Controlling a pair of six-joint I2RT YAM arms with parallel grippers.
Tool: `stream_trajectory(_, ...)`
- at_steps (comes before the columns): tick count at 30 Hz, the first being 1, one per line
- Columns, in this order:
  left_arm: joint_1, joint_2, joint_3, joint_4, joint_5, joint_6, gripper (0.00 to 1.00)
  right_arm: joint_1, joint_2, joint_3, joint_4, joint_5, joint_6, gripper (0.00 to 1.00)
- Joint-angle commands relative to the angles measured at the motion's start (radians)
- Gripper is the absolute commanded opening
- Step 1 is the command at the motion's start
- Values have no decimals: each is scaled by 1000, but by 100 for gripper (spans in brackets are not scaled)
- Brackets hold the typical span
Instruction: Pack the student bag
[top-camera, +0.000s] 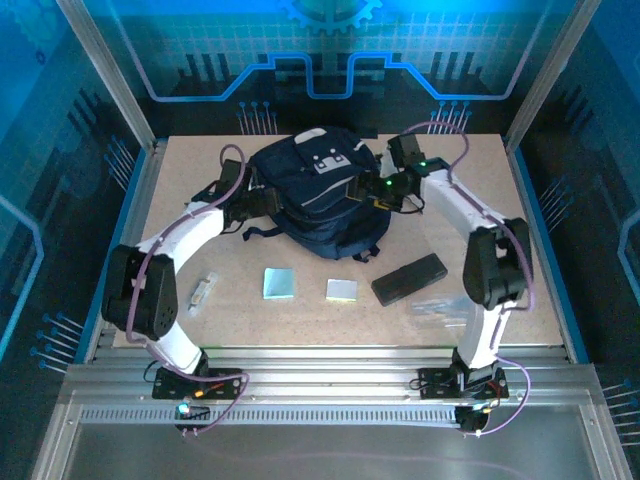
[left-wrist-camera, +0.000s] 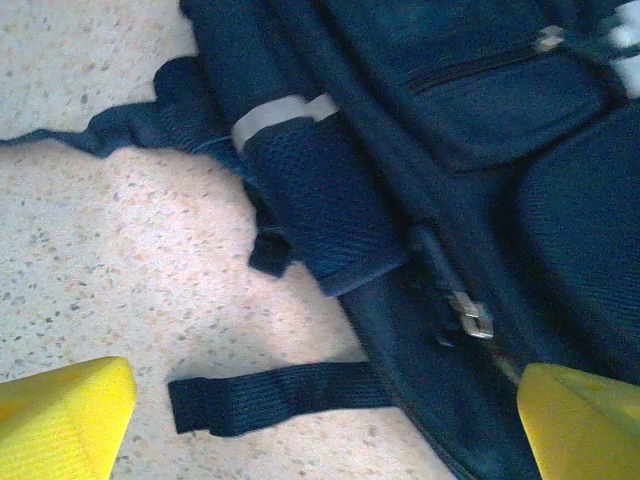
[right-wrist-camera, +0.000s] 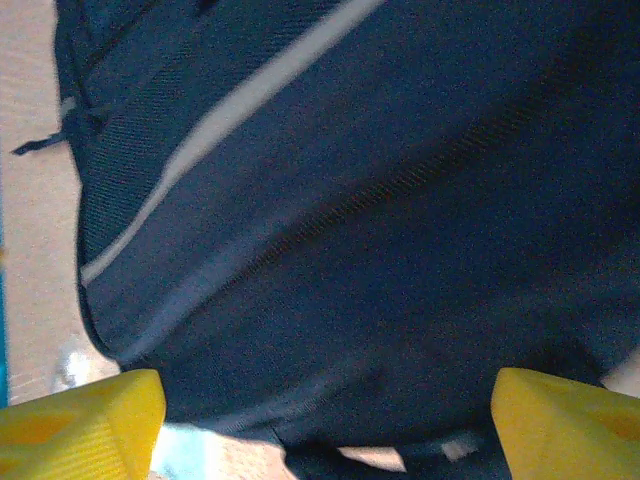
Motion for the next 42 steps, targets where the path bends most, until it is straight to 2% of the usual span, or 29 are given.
stream_trajectory(1,-45,-55,-7,5,64,-31,99,-21,-135,-92,-178,204,-5,98)
stream_trajectory(8,-152,-84,-36,82,77,-25,99,-40,-316,-274,-331,397,115,100)
stream_trajectory(11,-182,-93,-55,117,72,-37,99,-37,-375,-390,-317,391,188,100)
stream_trajectory(14,-193,-105,-85,160,77,-43,99,-19,-414,-523,-235,326,288,100)
stream_trajectory(18,-193,-103,-94,153,69,-35,99,33,-398,-633,-136,292,432,100)
stream_trajectory(25,-192,-106,-106,136,53,-29,99,56,-291,-674,64,230,597,100)
stream_trajectory(31,-192,-129,-120,132,51,-33,99,71,-178,-611,37,281,665,100)
stream_trajectory(37,-193,-141,-126,137,36,-32,99,75,-182,-620,28,342,679,86)
stream_trajectory(42,-192,-123,-103,134,57,-30,99,120,-199,-655,16,421,656,85)
